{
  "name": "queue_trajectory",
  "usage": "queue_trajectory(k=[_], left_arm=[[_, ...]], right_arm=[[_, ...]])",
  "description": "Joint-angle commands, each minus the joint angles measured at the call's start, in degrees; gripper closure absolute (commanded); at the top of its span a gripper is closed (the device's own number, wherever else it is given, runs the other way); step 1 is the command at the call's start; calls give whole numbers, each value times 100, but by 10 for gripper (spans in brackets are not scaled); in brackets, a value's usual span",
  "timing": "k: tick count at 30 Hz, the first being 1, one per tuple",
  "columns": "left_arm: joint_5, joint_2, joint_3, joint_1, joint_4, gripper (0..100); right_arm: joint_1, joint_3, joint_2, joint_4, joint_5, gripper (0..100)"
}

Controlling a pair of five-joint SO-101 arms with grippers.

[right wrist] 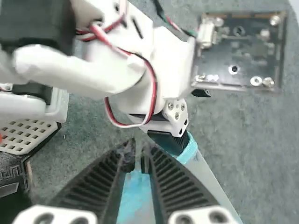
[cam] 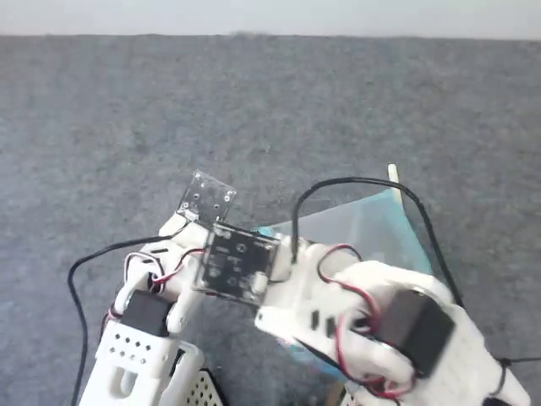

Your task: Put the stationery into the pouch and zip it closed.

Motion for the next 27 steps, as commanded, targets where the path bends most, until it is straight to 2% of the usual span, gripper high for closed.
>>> queue_trajectory(k=[1,5,8,10,15,18,20,24,27], left_arm=[[149,-53,-75,53,-220,769],[149,-62,-84,0,-220,1000],[158,-62,-110,-9,-220,989],[431,-62,-145,-202,-229,991],[1125,-26,-453,-1538,-229,991],[1407,-18,-488,-2066,-229,990],[1415,-18,-488,-2084,-229,990],[1415,-26,-497,-2084,-229,990],[1415,-18,-497,-2084,-229,990]], right_arm=[[-48,-281,-215,136,105,992],[-31,-229,-215,163,105,991],[198,-53,-215,110,105,991],[462,105,-207,84,105,991],[813,782,-207,-356,-114,989],[831,1468,-207,-1086,-264,989],[831,1969,-207,-1745,-308,988],[831,2901,-207,-3099,-941,987],[831,3341,-207,-3802,-993,928]])
